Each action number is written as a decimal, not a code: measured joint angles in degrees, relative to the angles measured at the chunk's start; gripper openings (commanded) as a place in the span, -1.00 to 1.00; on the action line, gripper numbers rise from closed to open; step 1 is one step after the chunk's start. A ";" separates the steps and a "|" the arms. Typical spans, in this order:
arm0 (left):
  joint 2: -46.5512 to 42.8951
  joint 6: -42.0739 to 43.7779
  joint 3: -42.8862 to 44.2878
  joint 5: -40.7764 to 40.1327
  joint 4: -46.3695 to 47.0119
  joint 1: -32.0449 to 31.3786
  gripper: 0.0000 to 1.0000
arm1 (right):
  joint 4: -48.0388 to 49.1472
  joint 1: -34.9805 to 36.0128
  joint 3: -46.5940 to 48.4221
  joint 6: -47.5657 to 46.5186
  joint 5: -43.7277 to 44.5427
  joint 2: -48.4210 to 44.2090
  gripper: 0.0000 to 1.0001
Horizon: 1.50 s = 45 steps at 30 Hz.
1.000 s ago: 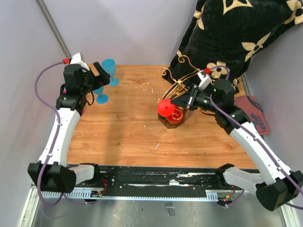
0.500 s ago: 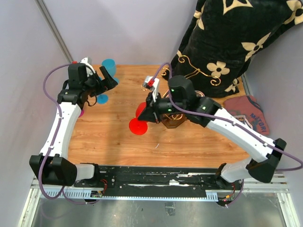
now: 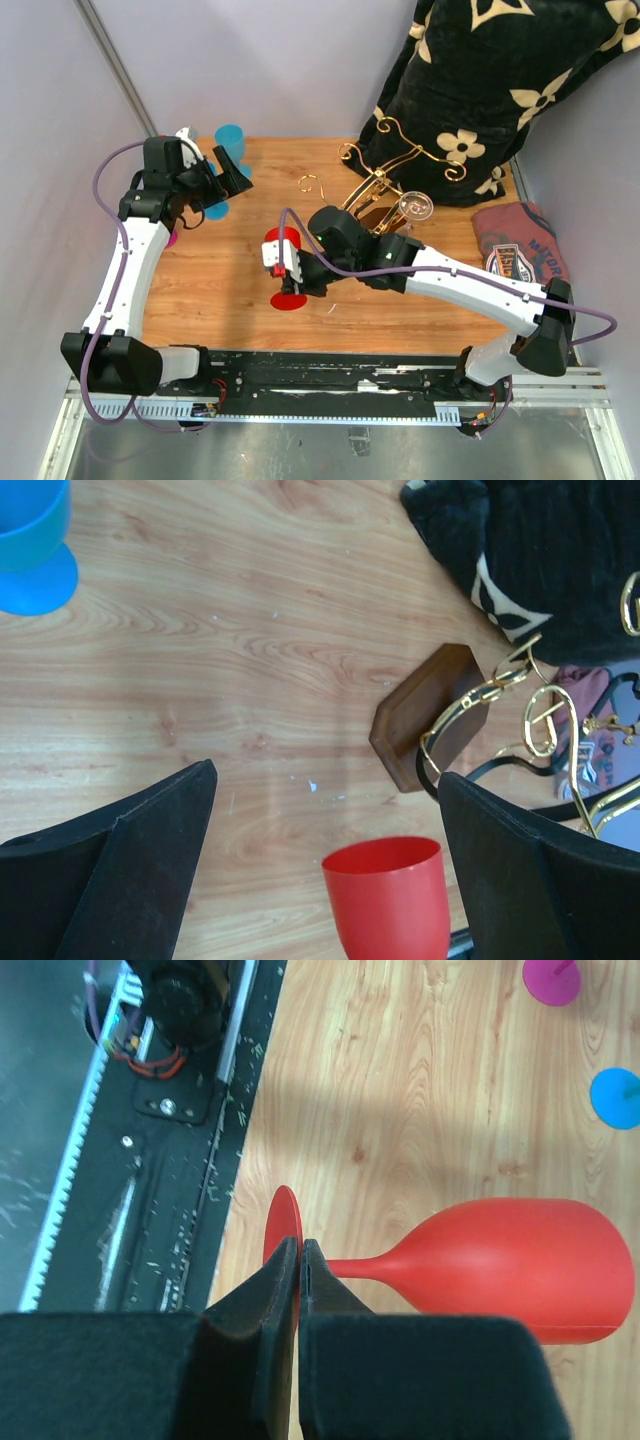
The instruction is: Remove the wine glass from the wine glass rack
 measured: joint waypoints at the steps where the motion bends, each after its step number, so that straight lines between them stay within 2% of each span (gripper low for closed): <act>1: 0.00 -0.09 0.00 0.66 -0.22 0.00 0.98 | 0.85 0.26 -1.81 -2.67 0.35 -0.66 -0.99; 6: -0.07 0.00 -0.04 3.61 -1.22 0.00 0.98 | 3.15 0.52 -5.29 -12.92 1.66 -1.27 -0.99; 15: -0.44 1.86 -0.04 8.09 -5.70 0.02 0.95 | 3.58 0.70 -1.27 -23.26 2.93 3.96 -0.99; 32: -1.88 2.95 -4.70 13.44 -10.62 -0.22 0.90 | 3.72 0.76 3.28 -28.72 6.78 8.00 -0.99; 45: -1.88 0.35 -6.49 15.54 -7.61 -1.07 0.87 | 3.69 2.56 3.54 -30.32 7.61 8.00 -0.99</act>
